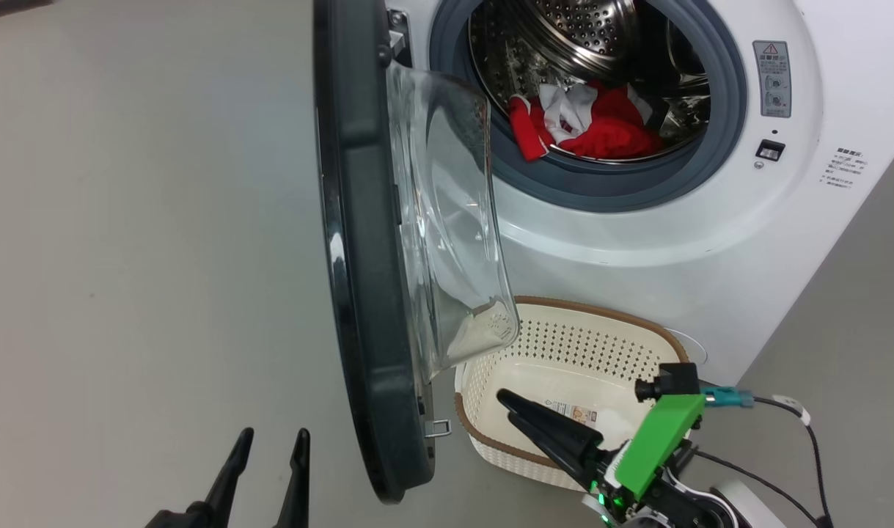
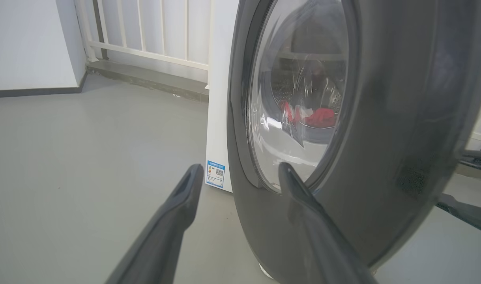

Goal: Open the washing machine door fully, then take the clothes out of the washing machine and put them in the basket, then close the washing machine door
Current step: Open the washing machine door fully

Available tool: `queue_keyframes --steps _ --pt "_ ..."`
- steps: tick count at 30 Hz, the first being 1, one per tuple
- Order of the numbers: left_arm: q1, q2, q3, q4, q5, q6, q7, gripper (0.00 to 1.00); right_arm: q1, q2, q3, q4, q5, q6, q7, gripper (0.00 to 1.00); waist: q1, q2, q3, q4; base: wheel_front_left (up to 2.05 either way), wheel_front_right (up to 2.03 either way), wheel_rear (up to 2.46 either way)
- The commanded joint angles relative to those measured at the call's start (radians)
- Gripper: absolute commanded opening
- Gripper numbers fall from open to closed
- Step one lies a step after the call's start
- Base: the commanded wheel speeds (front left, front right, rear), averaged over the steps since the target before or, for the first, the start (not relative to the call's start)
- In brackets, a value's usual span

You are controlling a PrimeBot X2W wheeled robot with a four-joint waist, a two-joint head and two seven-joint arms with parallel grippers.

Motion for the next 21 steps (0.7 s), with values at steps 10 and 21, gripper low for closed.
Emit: queue_keyframes --steps 10,21 --pt "-0.013 0.009 0.045 -0.020 -0.005 -0.007 -0.012 1.00 0.056 -0.044 -0.033 0.023 -0.089 0.008 -0.097 1.00 0.0000 0.0000 0.010 -0.015 0.00 0.00 0.00" --pt "-0.013 0.009 0.052 -0.019 -0.010 -0.004 -0.012 1.00 0.080 -0.123 0.045 0.059 -0.215 0.008 -0.257 1.00 0.0000 0.0000 0.012 -0.027 0.00 0.00 0.00"
